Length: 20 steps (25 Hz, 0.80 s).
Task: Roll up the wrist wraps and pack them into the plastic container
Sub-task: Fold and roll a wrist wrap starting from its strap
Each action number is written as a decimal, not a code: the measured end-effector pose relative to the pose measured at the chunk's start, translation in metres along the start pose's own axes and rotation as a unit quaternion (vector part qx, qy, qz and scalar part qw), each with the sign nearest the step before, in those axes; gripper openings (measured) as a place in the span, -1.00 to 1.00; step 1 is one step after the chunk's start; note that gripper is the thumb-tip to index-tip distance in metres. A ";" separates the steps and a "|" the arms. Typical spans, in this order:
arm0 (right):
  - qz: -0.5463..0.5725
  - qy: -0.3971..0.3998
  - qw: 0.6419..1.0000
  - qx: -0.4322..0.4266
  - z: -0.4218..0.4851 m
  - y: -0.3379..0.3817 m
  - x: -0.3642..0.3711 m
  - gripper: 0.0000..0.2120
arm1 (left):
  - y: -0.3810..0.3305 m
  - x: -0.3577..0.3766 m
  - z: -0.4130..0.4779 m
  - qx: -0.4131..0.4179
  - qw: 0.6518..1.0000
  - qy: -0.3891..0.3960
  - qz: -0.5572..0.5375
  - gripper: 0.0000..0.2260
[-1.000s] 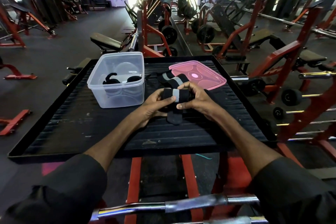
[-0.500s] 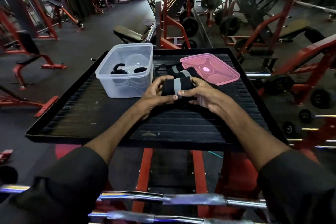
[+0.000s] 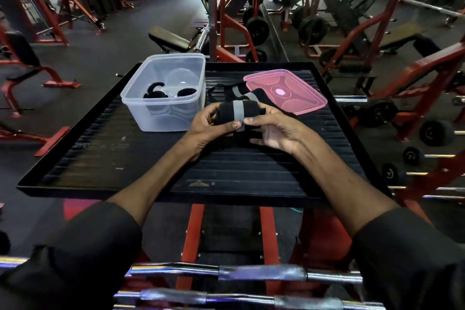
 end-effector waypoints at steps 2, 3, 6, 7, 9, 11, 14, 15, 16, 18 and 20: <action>-0.032 -0.006 0.999 0.021 0.001 -0.002 -0.002 -0.35 | -0.006 0.002 -0.003 0.019 0.995 -0.005 0.096 -0.62; -0.043 -0.022 0.999 0.023 0.001 -0.001 -0.004 -0.35 | -0.008 0.004 -0.004 0.022 0.992 -0.004 0.127 -0.59; -0.052 -0.076 0.996 -0.006 0.004 0.002 -0.008 -0.42 | -0.007 0.001 -0.008 -0.003 0.987 0.029 0.160 -0.55; -0.062 -0.086 0.994 -0.014 0.004 0.002 -0.008 -0.44 | -0.007 0.001 -0.009 -0.020 0.985 0.043 0.168 -0.55; -0.114 -0.091 0.989 -0.009 0.004 0.002 -0.003 -0.46 | -0.007 -0.001 -0.015 -0.060 0.982 0.060 0.169 -0.56; -0.183 -0.076 0.980 0.002 0.003 0.008 0.008 -0.49 | -0.008 -0.008 -0.026 -0.070 0.990 0.045 0.116 -0.56; -0.276 -0.040 0.960 -0.025 0.010 0.021 0.034 -0.49 | -0.012 -0.026 -0.045 -0.040 0.998 -0.053 -0.002 -0.74; -0.292 -0.041 0.955 -0.042 0.013 0.023 0.041 -0.51 | -0.014 -0.030 -0.051 -0.031 0.995 -0.088 -0.018 -0.79; -0.298 -0.043 0.952 -0.060 0.016 0.023 0.046 -0.54 | -0.016 -0.033 -0.057 -0.025 0.993 -0.115 -0.024 -0.82; -0.295 -0.061 0.949 -0.096 0.020 0.018 0.051 -0.58 | -0.020 -0.033 -0.066 -0.011 0.988 -0.149 -0.028 -0.85; -0.333 -0.084 0.932 -0.119 0.026 0.009 0.051 -0.56 | -0.023 -0.030 -0.073 0.011 0.983 -0.179 -0.027 -0.84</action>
Point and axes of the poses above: each hand's wrist, its own z-axis towards the middle knuckle, its own x-axis out of the palm, y = z × x, the point moved 4 cm from there along z, towards the middle knuckle, and after that the axes turned 15 degrees about y, right-handed, at the moved point
